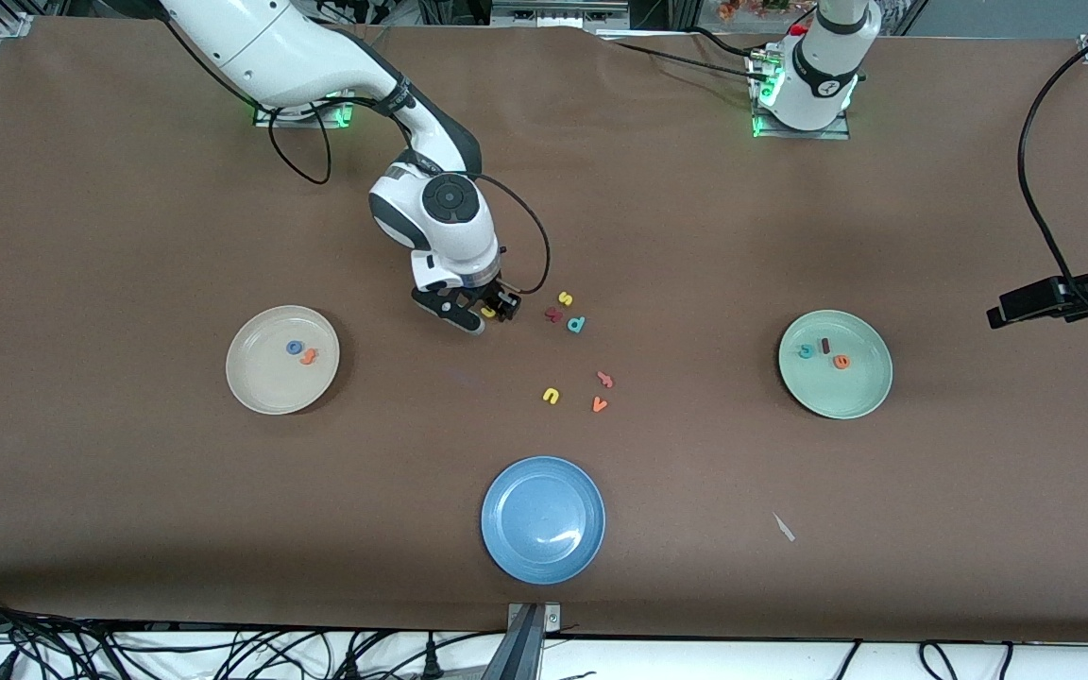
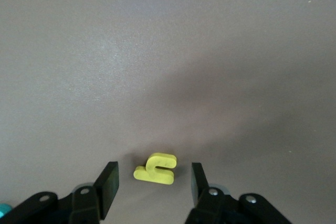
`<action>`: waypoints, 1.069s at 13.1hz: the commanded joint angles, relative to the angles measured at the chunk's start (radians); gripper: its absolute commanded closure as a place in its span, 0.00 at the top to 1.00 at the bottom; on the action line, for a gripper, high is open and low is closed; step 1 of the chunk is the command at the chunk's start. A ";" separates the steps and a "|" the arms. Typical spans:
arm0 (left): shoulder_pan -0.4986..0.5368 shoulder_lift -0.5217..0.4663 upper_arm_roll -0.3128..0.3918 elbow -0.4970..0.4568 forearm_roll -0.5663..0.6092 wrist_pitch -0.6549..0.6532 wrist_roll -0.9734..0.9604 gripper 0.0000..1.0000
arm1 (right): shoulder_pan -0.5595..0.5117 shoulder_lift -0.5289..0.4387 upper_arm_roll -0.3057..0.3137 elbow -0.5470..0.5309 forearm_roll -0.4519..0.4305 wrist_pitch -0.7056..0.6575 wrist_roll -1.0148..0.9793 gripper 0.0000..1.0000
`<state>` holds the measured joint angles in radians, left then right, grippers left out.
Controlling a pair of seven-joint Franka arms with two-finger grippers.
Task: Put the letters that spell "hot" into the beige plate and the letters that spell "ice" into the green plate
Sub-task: 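Lower the right gripper and grasp the yellow letter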
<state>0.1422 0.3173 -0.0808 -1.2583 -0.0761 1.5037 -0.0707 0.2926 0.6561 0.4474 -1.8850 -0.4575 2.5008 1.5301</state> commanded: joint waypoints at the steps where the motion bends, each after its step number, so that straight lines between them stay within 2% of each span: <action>1: -0.004 -0.018 0.001 -0.030 0.021 0.032 0.023 1.00 | 0.016 0.023 -0.009 0.026 -0.029 0.007 0.030 0.64; 7: -0.004 -0.029 0.000 -0.049 0.021 0.043 0.023 1.00 | 0.025 0.048 -0.009 0.038 -0.042 0.007 0.050 0.64; 10: -0.004 -0.029 0.000 -0.049 0.021 0.043 0.023 1.00 | 0.030 0.066 -0.009 0.052 -0.108 0.007 0.105 0.64; 14: -0.004 -0.029 0.000 -0.049 0.021 0.041 0.023 1.00 | 0.030 0.066 -0.009 0.052 -0.121 0.007 0.107 0.59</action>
<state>0.1418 0.3158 -0.0815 -1.2764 -0.0761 1.5303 -0.0693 0.3083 0.7017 0.4465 -1.8586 -0.5461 2.5046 1.6083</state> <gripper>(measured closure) 0.000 0.383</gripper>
